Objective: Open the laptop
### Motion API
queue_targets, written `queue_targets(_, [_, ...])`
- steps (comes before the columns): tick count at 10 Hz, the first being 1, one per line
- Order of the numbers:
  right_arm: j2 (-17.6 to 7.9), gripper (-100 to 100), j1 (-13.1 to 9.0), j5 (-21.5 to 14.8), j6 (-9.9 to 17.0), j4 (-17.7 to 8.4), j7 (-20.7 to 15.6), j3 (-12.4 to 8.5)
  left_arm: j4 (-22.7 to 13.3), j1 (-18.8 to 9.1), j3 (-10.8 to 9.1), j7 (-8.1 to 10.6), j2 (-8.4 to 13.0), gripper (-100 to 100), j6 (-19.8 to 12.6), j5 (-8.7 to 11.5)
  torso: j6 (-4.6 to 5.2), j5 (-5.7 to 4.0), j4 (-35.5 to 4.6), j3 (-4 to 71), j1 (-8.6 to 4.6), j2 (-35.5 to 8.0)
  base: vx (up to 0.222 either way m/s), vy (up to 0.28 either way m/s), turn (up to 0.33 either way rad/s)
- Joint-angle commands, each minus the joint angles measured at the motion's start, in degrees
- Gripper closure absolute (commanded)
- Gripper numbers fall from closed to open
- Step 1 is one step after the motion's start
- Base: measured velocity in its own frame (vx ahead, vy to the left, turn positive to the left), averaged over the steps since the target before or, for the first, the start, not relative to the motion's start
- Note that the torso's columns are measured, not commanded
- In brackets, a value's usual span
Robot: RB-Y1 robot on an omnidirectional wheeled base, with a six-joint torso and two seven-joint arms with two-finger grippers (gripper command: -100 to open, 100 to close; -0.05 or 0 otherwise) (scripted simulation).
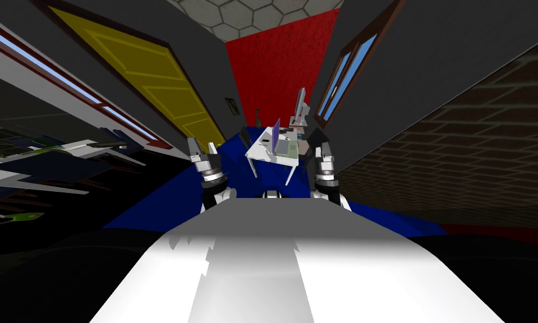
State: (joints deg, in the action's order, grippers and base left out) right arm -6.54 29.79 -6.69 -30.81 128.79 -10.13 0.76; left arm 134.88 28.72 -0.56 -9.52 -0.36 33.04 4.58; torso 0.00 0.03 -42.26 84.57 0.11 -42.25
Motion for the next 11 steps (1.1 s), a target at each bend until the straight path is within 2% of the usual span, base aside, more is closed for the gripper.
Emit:
queue_targets(1, [-2.74, -100, 0.67, -1.56, 1.57, -0.63, -1.27, -1.52, 0.00, 0.00, 0.00, 0.00, 0.00, 0, 0.00, 0.00, 0.00, 0.00, -0.02, 0.00, -0.01, -0.02, 0.091, 0.111, -0.022])
queue_targets(11, [-14.57, -100, 4.59, -10.20, 10.48, -2.51, -8.03, -10.05, 0.00, 0.01, 0.00, 0.00, 0.00, 0, 0.00, 0.00, -0.01, -0.01, 0.00, 0.06, -0.05, 0.06, 0.113, 0.157, -0.026])
